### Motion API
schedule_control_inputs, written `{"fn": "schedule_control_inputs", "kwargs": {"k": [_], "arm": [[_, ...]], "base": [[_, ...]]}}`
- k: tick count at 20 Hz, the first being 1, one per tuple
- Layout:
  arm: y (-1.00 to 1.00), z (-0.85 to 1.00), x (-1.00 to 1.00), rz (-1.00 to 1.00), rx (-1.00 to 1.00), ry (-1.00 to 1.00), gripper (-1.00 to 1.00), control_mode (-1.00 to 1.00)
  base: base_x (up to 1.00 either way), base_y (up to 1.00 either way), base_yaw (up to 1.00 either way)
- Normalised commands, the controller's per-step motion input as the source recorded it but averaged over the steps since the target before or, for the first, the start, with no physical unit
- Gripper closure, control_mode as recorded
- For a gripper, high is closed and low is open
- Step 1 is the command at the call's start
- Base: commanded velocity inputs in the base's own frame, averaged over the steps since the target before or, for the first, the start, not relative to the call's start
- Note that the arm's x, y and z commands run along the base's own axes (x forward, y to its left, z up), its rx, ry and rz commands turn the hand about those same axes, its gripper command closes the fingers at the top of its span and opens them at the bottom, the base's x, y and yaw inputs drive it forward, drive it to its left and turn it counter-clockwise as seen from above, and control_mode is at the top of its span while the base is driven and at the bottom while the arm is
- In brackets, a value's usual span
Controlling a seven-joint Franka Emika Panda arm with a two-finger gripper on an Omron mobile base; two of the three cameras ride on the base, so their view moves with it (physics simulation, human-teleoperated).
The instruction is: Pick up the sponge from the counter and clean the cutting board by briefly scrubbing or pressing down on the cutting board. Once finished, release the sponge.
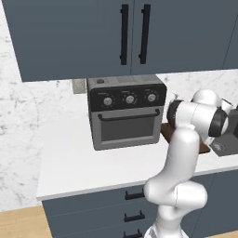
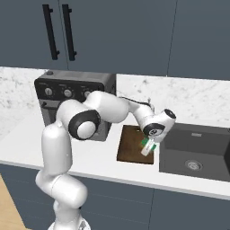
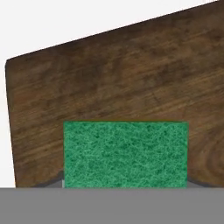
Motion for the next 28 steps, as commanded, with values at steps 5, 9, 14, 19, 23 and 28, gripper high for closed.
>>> {"fn": "schedule_control_inputs", "kwargs": {"k": [5,9,14,19,23,28], "arm": [[0.94,0.48,-0.15,0.2,-0.02,-0.05,1.0,-1.0],[1.0,0.05,-0.64,0.11,0.0,-0.15,1.0,-1.0],[1.0,0.14,-0.61,0.08,-0.02,-0.1,1.0,-1.0],[0.99,0.26,-0.11,0.08,-0.1,-0.09,1.0,-1.0],[0.46,0.0,0.14,0.01,-0.04,-0.01,1.0,-1.0],[0.27,-0.07,0.27,0.12,-0.03,0.03,1.0,-1.0]], "base": [[0.0,0.0,0.0],[0.0,0.0,0.0],[0.0,0.0,0.0],[0.0,0.0,0.0],[0.0,0.0,0.0],[0.0,0.0,0.0]]}}
